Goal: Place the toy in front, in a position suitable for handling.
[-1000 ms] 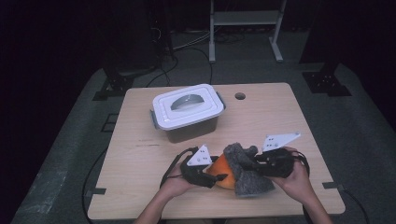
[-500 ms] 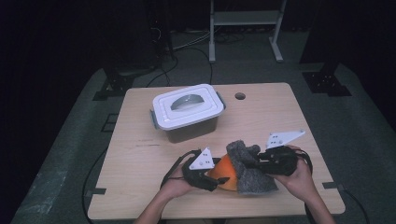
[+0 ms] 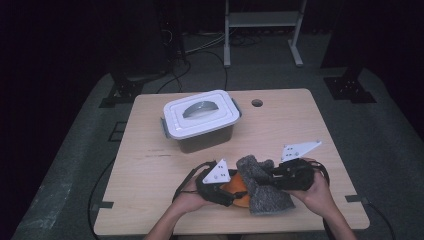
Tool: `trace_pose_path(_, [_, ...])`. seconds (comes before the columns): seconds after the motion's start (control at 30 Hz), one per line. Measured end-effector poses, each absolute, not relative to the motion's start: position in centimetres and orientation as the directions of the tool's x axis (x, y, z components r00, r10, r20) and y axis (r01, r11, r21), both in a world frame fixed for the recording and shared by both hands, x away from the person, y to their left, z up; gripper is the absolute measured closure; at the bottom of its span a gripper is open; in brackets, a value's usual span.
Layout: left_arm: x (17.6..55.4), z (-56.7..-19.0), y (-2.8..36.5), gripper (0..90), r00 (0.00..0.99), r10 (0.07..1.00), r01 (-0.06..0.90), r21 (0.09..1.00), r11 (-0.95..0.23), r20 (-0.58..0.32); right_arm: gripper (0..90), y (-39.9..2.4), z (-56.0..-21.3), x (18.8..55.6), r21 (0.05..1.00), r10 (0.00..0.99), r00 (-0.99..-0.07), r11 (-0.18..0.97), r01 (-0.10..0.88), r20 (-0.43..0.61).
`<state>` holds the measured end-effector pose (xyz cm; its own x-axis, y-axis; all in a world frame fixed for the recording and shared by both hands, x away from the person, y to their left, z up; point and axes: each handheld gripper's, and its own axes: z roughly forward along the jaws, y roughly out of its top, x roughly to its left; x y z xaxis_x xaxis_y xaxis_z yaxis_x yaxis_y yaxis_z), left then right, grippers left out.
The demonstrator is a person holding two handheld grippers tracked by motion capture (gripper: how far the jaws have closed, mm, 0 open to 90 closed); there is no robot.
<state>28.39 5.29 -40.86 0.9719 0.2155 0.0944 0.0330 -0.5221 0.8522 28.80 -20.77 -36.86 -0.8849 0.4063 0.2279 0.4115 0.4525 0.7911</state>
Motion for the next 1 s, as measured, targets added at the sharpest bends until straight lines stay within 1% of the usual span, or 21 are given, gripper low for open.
trace_pose_path(0.03, [28.1,-40.8,5.1,35.0,0.975,0.186,-0.004,0.849,-0.528,0.12,74.3,-20.7,-36.6,28.7,0.799,0.404,-0.888,0.448,0.401,0.219])
trace_pose_path(0.1, [27.8,-40.9,4.9,36.0,0.976,0.152,-0.049,0.839,-0.542,0.156,74.3,-20.6,-36.1,28.5,0.812,0.399,-0.894,0.441,0.383,0.205])
trace_pose_path(0.13, [27.7,-40.9,4.9,36.3,0.974,0.149,-0.06,0.834,-0.548,0.168,74.3,-20.4,-36.0,28.5,0.809,0.4,-0.895,0.45,0.378,0.197])
trace_pose_path(0.2, [28.0,-41.0,5.2,36.3,0.977,0.151,-0.045,0.833,-0.551,0.152,74.3,-20.4,-36.6,28.8,0.796,0.401,-0.895,0.469,0.382,0.193])
trace_pose_path(0.23, [28.2,-41.1,5.3,36.3,0.977,0.155,-0.039,0.835,-0.549,0.148,74.3,-20.6,-36.9,29.0,0.789,0.399,-0.892,0.468,0.398,0.214])
trace_pose_path(0.5, [29.2,-41.3,6.4,35.5,0.977,0.184,0.012,0.84,-0.543,0.106,74.2,-23.1,-38.7,30.4,0.756,0.449,-0.844,0.432,0.492,0.292])
trace_pose_path(0.57, [29.4,-41.2,6.4,31.7,0.975,0.204,0.039,0.835,-0.549,0.088,74.2,-23.0,-39.1,30.6,0.753,0.445,-0.84,0.424,0.503,0.31])
trace_pose_path(0.67, [29.3,-40.8,6.2,20.5,0.971,0.231,0.072,0.845,-0.53,0.062,74.3,-22.5,-39.2,30.5,0.754,0.454,-0.839,0.425,0.501,0.301])
trace_pose_path(0.7, [29.3,-40.7,6.2,19.3,0.972,0.231,0.08,0.851,-0.519,0.05,74.3,-22.3,-39.2,30.5,0.757,0.454,-0.84,0.423,0.497,0.298])
trace_pose_path(0.73, [29.3,-40.7,6.1,19.4,0.973,0.227,0.077,0.849,-0.522,0.051,74.3,-22.1,-39.1,30.4,0.755,0.452,-0.84,0.426,0.498,0.299])
trace_pose_path(0.8, [29.1,-40.8,6.0,26.5,0.977,0.203,0.057,0.844,-0.533,0.062,74.3,-21.8,-39.0,30.2,0.751,0.44,-0.848,0.442,0.49,0.295])
trace_pose_path(0.87, [28.8,-40.9,6.0,32.6,0.98,0.179,0.023,0.842,-0.539,0.088,74.3,-21.3,-38.4,29.8,0.752,0.431,-0.862,0.467,0.465,0.266])
trace_pose_path(0.93, [28.6,-40.8,5.9,35.3,0.982,0.154,-0.009,0.842,-0.54,0.109,74.3,-21.0,-37.5,29.3,0.766,0.419,-0.874,0.469,0.44,0.246])
trace_pose_path(1.0, [28.1,-40.8,5.7,36.0,0.984,0.105,-0.066,0.838,-0.542,0.145,74.3,-20.4,-36.9,28.9,0.779,0.397,-0.887,0.468,0.416,0.235])
